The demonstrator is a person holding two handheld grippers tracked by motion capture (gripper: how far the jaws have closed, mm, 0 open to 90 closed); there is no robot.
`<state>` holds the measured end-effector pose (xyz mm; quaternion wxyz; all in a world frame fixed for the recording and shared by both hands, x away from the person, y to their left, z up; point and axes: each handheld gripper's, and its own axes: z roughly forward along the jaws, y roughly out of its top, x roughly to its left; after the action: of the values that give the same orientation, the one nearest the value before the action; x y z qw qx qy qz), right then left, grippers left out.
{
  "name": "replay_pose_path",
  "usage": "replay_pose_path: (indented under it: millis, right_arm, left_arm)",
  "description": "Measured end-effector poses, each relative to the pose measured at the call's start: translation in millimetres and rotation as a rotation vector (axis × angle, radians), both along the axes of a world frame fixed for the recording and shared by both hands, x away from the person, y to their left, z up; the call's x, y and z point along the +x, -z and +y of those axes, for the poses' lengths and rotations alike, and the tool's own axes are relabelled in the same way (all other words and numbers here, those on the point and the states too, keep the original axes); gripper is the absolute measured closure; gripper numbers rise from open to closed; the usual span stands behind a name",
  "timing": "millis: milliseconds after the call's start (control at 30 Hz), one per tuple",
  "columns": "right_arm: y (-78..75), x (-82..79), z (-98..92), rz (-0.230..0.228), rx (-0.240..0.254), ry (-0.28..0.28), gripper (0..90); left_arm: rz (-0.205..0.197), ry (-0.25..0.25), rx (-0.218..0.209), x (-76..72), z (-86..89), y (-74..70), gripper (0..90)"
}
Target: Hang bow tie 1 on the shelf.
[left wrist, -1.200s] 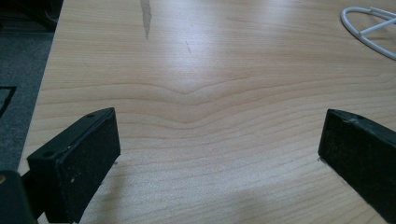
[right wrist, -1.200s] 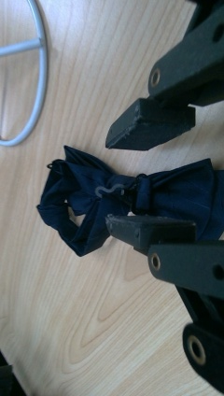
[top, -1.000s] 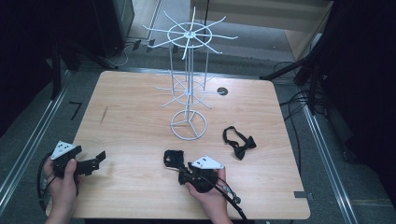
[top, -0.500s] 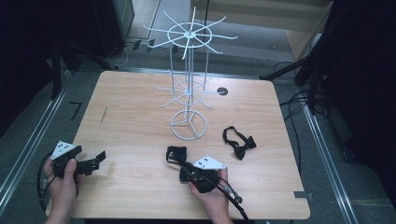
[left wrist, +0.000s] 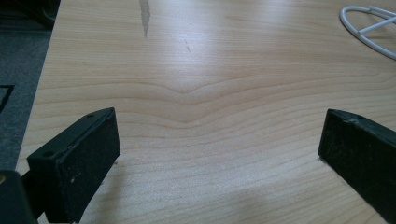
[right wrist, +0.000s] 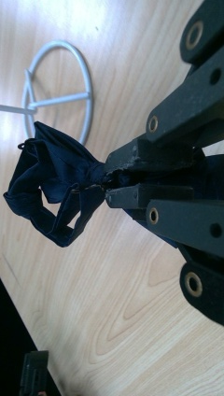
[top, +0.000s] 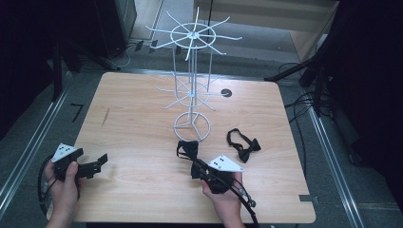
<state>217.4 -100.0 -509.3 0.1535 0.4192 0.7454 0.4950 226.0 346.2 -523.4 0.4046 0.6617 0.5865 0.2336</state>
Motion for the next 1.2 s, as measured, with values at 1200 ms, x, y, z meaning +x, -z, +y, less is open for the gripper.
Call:
replay_pose_path:
  millis: [1200]
  right_arm:
    - [-42.3, -13.5, -23.2, -0.179, 0.045, 0.07, 83.8]
  left_arm:
    - [-0.002, -0.001, 0.003, 0.1, -0.5, 0.1, 0.0]
